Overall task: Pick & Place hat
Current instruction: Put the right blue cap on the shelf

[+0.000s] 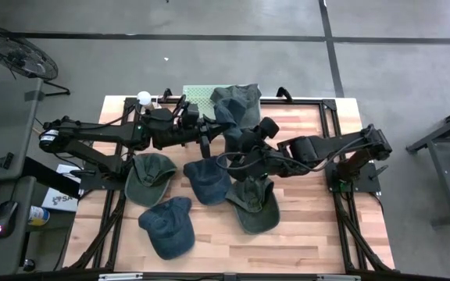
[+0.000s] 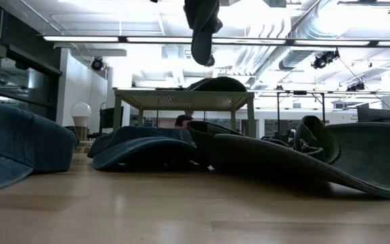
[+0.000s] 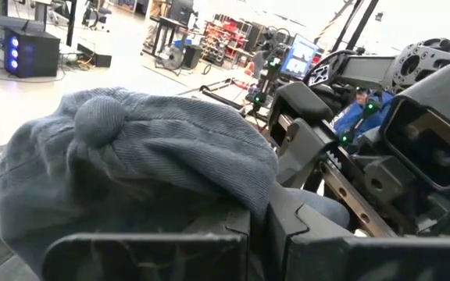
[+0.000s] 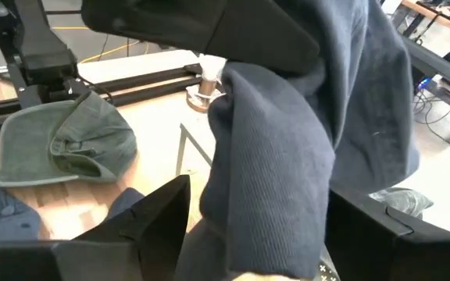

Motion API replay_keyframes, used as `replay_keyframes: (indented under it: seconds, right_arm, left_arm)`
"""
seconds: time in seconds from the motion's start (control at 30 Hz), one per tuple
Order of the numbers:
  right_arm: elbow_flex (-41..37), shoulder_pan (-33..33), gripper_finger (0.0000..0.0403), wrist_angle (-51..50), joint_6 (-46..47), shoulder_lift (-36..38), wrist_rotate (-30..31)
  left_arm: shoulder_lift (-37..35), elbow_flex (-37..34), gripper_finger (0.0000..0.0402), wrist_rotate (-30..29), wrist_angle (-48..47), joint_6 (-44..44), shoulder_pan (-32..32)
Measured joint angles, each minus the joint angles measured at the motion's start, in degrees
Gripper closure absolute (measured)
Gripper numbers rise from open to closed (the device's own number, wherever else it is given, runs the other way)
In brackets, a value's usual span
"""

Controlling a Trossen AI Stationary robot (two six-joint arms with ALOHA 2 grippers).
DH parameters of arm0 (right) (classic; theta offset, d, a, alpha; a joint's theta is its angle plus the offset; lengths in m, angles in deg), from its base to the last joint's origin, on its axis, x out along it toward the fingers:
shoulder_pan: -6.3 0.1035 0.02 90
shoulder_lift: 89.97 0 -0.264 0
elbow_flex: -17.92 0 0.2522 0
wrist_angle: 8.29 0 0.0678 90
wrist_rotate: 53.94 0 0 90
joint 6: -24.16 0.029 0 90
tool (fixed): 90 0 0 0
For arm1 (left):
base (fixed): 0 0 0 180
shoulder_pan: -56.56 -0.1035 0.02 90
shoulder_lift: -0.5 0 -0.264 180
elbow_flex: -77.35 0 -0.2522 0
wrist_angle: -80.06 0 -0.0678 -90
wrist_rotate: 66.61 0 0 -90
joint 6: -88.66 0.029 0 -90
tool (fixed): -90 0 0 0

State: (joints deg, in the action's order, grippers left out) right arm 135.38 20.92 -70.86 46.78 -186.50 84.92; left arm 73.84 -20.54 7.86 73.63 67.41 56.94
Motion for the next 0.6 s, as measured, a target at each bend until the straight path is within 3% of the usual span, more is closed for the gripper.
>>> replay_keyframes:
  seconds: [0.33,0.6]
  right_arm:
    - [0.0,0.0,0.0163,0.1,2.7,0.0,0.5]
    - [0.0,0.0,0.0268,0.1,2.9,0.0,-1.0]
  left_arm:
    - [0.0,0.0,0.0401,0.0,-0.7,0.0,0.0]
    - [0.0,0.0,0.0401,1.0,-0.7,0.0,0.0]
